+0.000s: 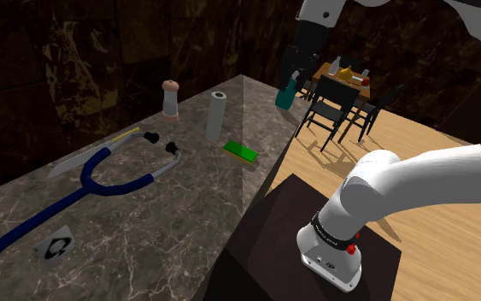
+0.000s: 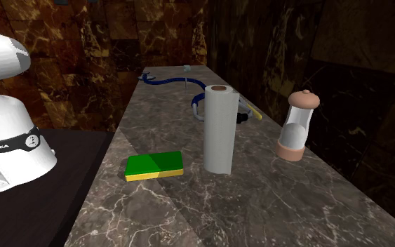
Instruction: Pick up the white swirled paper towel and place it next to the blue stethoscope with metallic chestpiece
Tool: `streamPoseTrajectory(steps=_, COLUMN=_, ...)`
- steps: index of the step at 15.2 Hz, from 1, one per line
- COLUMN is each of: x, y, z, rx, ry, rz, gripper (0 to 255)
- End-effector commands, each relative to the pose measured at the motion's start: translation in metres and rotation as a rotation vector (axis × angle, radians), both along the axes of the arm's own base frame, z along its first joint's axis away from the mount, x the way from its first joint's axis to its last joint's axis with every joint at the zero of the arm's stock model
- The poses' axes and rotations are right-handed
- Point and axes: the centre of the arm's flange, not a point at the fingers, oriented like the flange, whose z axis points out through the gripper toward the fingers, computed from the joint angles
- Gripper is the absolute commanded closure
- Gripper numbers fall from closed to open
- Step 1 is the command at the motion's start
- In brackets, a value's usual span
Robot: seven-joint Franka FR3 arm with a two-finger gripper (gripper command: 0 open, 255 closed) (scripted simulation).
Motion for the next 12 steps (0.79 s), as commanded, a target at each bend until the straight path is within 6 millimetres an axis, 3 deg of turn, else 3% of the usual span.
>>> streamPoseTrajectory(steps=1, x=0.000, y=0.000, z=0.000, rx=0.000, ry=0.000, rz=0.000, gripper=0)
streamPoseTrajectory(steps=12, x=0.128, y=-0.008, z=-0.062, rx=-0.044, ry=-0.011, rz=0.010, gripper=0)
